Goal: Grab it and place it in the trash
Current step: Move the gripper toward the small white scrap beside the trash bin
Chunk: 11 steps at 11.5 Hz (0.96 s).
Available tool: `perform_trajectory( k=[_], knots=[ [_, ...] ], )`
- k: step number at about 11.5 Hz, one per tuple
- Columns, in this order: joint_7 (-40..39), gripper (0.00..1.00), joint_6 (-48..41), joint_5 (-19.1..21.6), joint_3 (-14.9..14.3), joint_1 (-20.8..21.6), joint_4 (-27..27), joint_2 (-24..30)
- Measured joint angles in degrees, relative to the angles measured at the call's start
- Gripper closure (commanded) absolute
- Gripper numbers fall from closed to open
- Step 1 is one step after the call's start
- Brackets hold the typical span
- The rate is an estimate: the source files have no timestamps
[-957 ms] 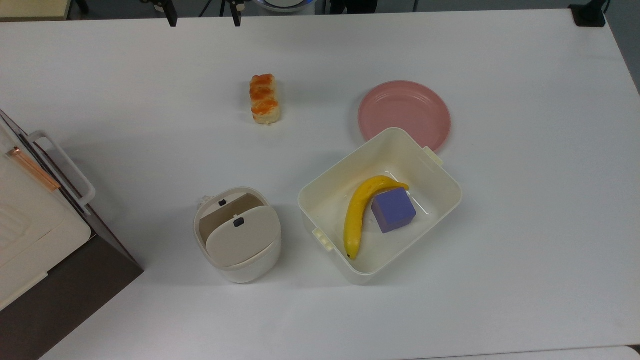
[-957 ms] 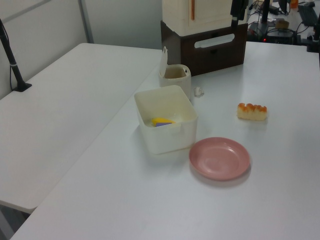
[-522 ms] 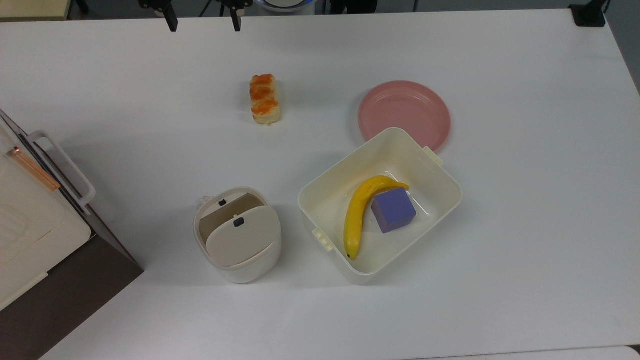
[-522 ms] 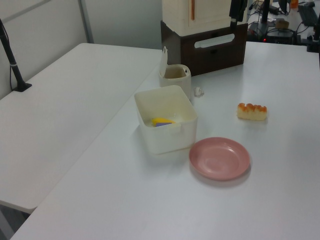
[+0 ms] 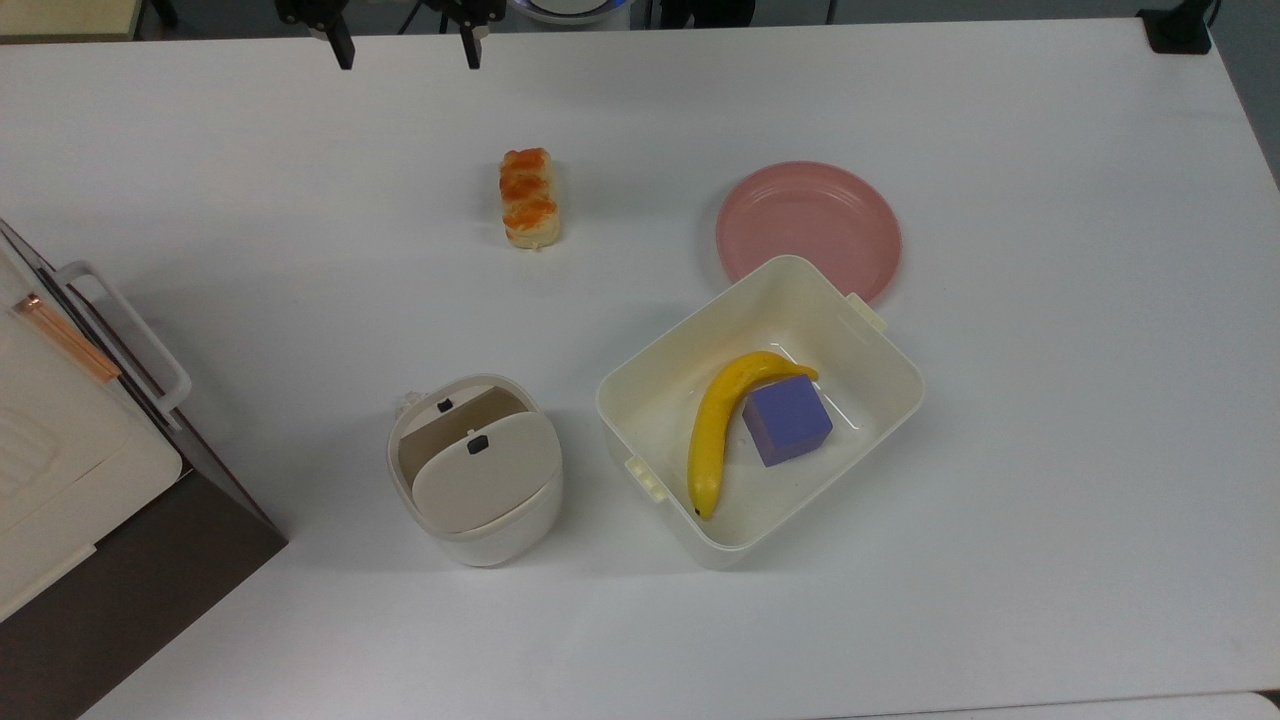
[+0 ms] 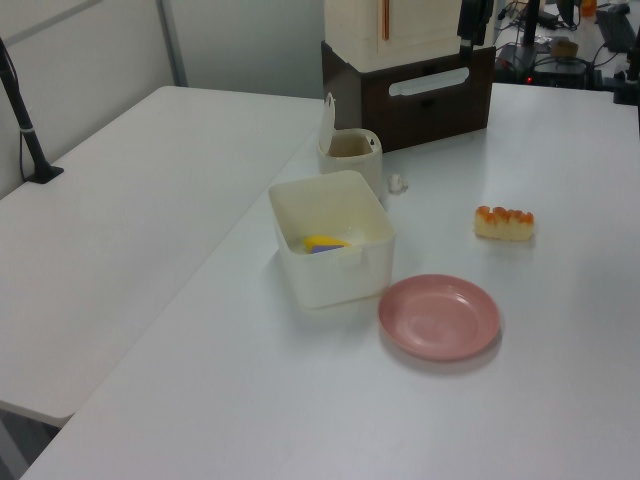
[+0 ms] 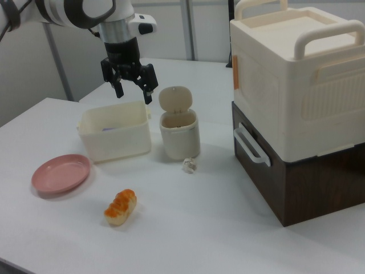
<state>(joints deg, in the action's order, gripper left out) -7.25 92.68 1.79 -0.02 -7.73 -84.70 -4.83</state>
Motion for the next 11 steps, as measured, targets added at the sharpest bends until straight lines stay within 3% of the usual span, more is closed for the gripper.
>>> perform_trajectory(
  k=[3,5,8,11],
  knots=[
    [0.0,0.04,0.0,-3.3,0.0,0.4,0.6,-1.5],
    [0.9,0.06,0.1,-7.9,0.1,1.3,3.7,-6.1],
    [9.2,0.12,1.1,-20.5,1.4,3.9,8.3,-15.5],
    [19.0,0.12,3.6,-33.1,4.2,4.9,9.2,-21.8]
  ],
)
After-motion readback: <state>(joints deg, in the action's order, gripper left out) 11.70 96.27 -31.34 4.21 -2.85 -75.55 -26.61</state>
